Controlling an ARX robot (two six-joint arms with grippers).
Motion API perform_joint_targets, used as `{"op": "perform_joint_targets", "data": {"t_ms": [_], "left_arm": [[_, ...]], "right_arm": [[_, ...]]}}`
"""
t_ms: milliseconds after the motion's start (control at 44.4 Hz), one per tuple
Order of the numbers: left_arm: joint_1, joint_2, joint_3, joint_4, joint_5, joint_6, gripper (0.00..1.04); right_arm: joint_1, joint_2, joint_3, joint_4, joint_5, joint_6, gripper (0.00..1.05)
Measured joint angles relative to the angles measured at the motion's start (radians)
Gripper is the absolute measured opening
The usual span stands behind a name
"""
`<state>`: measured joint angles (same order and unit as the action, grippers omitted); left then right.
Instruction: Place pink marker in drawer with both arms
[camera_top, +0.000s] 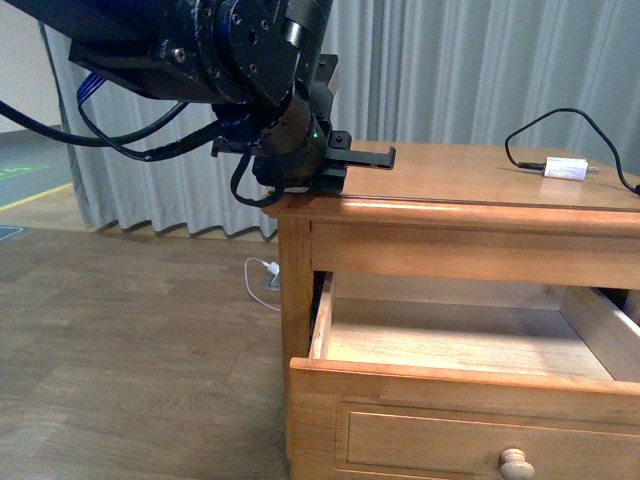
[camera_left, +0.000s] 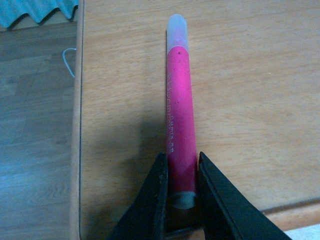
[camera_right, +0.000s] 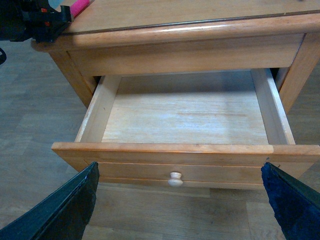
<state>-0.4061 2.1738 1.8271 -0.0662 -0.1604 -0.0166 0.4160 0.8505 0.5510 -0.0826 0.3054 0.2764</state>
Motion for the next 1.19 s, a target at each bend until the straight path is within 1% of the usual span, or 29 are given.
{"op": "perform_joint_targets", "data": {"t_ms": [135,225,248,383,428,450,541,631,721,833,923,1104,1194], "left_arm": [[0.009,-0.033,-0.064,0.066,0.093,0.002,0.14],[0.013,-0.085,-0.143,0.127,0.203,0.026,0.14],[0.013,-0.089,-0.148,0.131,0.209,0.028,0.14],[0.013,-0.184,-0.256,0.191,0.35,0.1,0.14],[0.013,-0.212,-0.281,0.196,0.382,0.118,0.14],[0.013,-0.244,-0.31,0.203,0.425,0.143,0.14],[0.013,-0.312,-0.37,0.21,0.521,0.212,0.14],[0.008,-0.346,-0.419,0.202,0.581,0.286,0.14],[-0.004,-0.344,-0.447,0.197,0.585,0.335,0.14],[-0.025,-0.323,-0.455,0.198,0.554,0.378,0.14],[-0.055,-0.273,-0.455,0.201,0.504,0.412,0.14],[-0.089,-0.166,-0.445,0.228,0.425,0.415,0.14],[-0.099,-0.128,-0.434,0.241,0.404,0.412,0.14]], "right_arm": [[0.0,0.0,0.0,0.0,0.0,0.0,0.96],[0.0,0.0,0.0,0.0,0.0,0.0,0.96],[0.0,0.0,0.0,0.0,0.0,0.0,0.96],[0.0,0.0,0.0,0.0,0.0,0.0,0.96],[0.0,0.0,0.0,0.0,0.0,0.0,0.96],[0.0,0.0,0.0,0.0,0.0,0.0,0.96],[0.0,0.0,0.0,0.0,0.0,0.0,0.96],[0.0,0.0,0.0,0.0,0.0,0.0,0.96],[0.0,0.0,0.0,0.0,0.0,0.0,0.96],[0.0,0.0,0.0,0.0,0.0,0.0,0.96],[0.0,0.0,0.0,0.0,0.0,0.0,0.96],[0.0,0.0,0.0,0.0,0.0,0.0,0.96],[0.0,0.0,0.0,0.0,0.0,0.0,0.96]]}}
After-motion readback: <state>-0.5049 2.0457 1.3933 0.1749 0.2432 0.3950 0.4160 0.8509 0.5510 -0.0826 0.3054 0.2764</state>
